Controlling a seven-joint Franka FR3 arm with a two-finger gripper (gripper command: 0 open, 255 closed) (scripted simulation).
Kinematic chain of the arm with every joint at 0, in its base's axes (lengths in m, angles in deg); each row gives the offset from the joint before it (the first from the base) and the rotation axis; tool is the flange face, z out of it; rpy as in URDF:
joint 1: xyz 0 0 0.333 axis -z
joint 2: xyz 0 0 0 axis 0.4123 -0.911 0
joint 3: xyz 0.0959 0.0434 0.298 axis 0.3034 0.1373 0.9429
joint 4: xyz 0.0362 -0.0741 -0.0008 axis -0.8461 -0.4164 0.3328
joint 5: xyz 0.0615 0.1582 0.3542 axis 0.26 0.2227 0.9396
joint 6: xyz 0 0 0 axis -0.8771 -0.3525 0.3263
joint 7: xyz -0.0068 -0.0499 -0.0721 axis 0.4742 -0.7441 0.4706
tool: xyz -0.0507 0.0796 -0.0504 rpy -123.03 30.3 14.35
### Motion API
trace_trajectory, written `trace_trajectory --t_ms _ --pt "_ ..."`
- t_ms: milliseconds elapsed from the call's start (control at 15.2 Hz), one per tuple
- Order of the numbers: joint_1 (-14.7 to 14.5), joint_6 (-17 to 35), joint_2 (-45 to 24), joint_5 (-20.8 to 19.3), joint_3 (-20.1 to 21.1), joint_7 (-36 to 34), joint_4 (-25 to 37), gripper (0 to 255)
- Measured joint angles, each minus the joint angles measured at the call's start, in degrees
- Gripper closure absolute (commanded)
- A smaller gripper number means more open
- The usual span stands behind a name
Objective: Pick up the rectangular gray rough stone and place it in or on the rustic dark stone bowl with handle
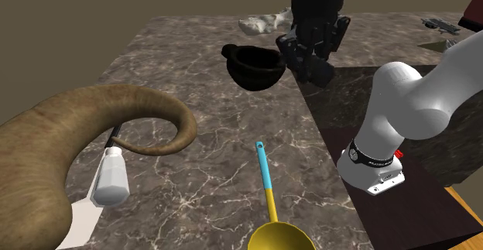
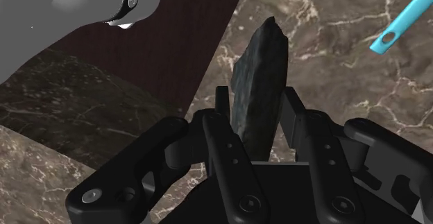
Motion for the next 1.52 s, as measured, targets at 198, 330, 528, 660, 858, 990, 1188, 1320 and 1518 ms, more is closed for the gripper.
trace_trajectory --t_ms 198,330,528,660,858,990,1188,1320,1518 --pt "0.2 -2.0 -1.1 -0.3 -0.2 -0.2 3.1 255" --pt "0.3 -3.5 -1.6 -0.5 -0.3 -0.2 5.0 255" --pt "0.5 -5.6 -2.4 -0.8 -0.6 -0.3 7.9 255" --pt "0.7 -6.0 -3.1 -1.2 -0.9 0.0 9.0 255" --pt "1.7 -4.9 -5.1 -3.4 -3.1 3.0 9.6 255" --pt "2.6 -4.2 -7.3 -5.2 -4.9 5.5 11.0 255" --pt "3.8 -3.2 -10.7 -7.4 -7.1 8.5 13.1 255" --pt "4.6 -2.3 -13.6 -8.7 -8.3 10.4 15.1 255" --pt "5.8 -0.7 -17.1 -10.5 -10.5 13.5 17.0 255"
